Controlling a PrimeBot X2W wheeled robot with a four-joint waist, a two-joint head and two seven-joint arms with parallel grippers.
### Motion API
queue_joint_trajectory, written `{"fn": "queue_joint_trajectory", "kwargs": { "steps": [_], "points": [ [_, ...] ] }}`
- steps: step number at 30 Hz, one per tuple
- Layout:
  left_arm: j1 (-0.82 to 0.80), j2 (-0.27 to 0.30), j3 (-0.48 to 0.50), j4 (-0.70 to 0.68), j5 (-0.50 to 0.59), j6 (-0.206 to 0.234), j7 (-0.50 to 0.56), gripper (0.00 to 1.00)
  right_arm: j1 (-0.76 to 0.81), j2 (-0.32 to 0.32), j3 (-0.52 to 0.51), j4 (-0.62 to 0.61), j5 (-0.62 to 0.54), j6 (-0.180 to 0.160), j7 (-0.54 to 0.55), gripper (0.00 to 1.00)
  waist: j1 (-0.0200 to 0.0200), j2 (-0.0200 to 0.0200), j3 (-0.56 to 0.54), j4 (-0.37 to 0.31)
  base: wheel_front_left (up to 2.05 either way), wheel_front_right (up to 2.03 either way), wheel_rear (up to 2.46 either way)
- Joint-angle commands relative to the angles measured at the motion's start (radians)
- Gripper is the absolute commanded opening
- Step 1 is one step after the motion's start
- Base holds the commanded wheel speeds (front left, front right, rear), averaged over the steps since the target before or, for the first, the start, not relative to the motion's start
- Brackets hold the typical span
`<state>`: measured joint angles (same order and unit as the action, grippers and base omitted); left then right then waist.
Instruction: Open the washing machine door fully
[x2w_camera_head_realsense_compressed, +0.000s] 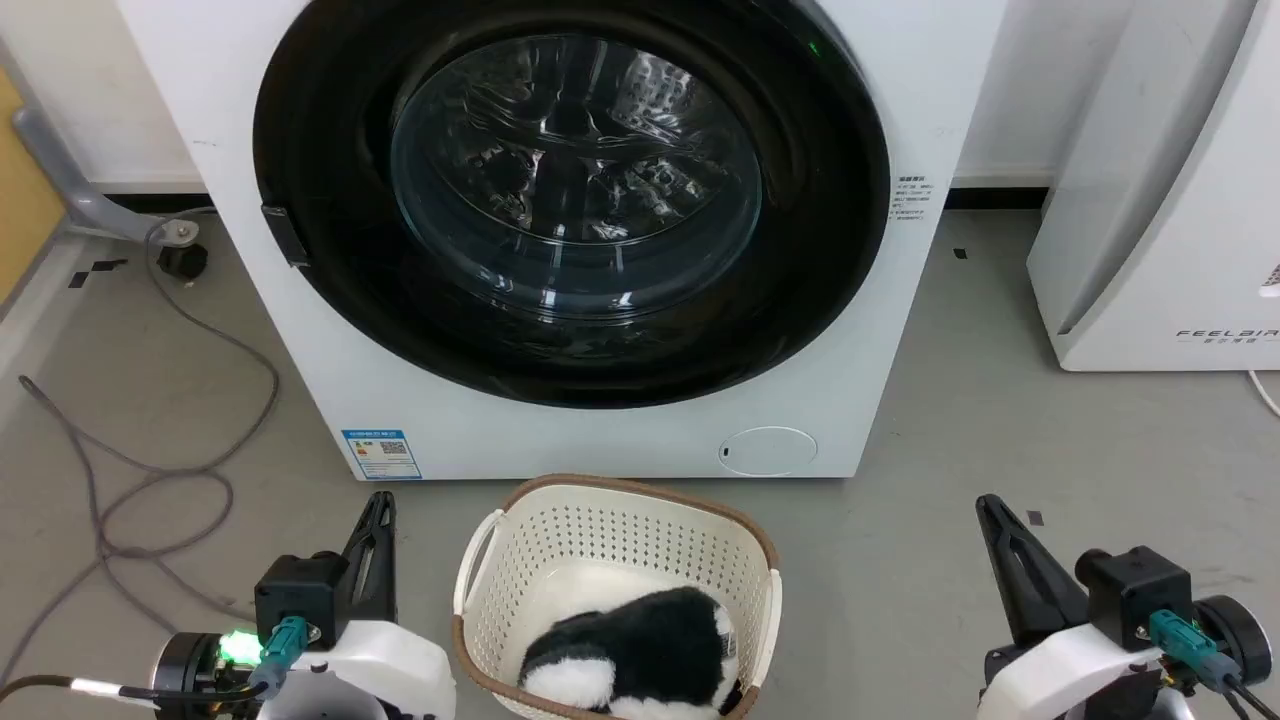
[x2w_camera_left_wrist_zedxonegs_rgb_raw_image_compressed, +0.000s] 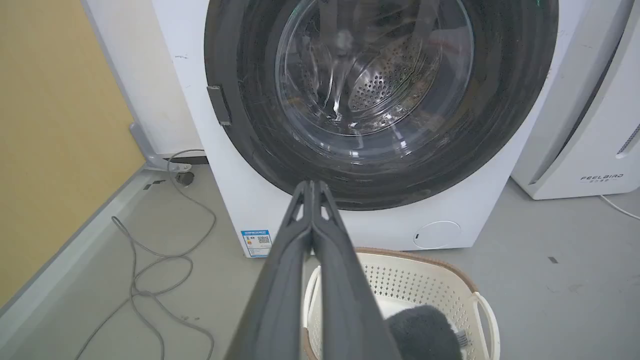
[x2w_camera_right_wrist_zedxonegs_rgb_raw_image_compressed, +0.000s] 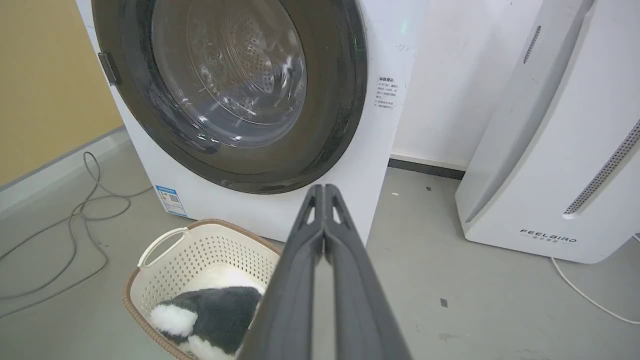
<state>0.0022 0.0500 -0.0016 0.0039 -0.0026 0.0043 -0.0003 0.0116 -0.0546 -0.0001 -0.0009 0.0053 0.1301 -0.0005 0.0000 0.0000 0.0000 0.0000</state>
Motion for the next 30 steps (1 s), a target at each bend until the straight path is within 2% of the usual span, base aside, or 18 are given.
{"fn": "queue_joint_trajectory", "kwargs": {
  "steps": [1,3,4,14,15,30],
  "points": [
    [-0.002,0.000,0.002,-0.004,0.003,-0.004,0.000,0.00,-0.012,0.004,0.000,0.001,-0.005,0.001,0.000,0.00,0.0000,0.0000,0.000,0.000,0.00,0.00,0.00],
    [-0.002,0.000,0.002,-0.004,0.003,-0.004,0.000,0.00,-0.012,0.004,0.000,0.001,-0.005,0.001,0.000,0.00,0.0000,0.0000,0.000,0.000,0.00,0.00,0.00],
    [0.000,0.000,0.000,0.000,0.000,0.000,0.000,1.00,0.000,0.000,0.000,0.000,0.000,0.000,0.000,1.00,0.0000,0.0000,0.000,0.000,0.00,0.00,0.00],
    [-0.008,0.000,-0.014,0.015,-0.018,0.003,-0.018,1.00,0.000,0.000,-0.004,0.013,0.011,0.000,-0.015,1.00,0.0000,0.0000,0.000,-0.001,0.00,0.00,0.00],
    [-0.008,0.000,-0.016,0.017,-0.019,0.003,-0.020,1.00,-0.001,0.000,-0.004,0.015,0.013,0.000,-0.017,0.00,0.0000,0.0000,0.000,-0.002,0.00,0.00,0.00],
    [-0.022,0.000,-0.037,0.038,-0.058,0.004,-0.051,1.00,-0.007,0.001,-0.013,0.039,0.077,0.000,-0.049,0.00,0.0000,0.0000,0.000,-0.002,0.00,0.00,0.00]
  ]
}}
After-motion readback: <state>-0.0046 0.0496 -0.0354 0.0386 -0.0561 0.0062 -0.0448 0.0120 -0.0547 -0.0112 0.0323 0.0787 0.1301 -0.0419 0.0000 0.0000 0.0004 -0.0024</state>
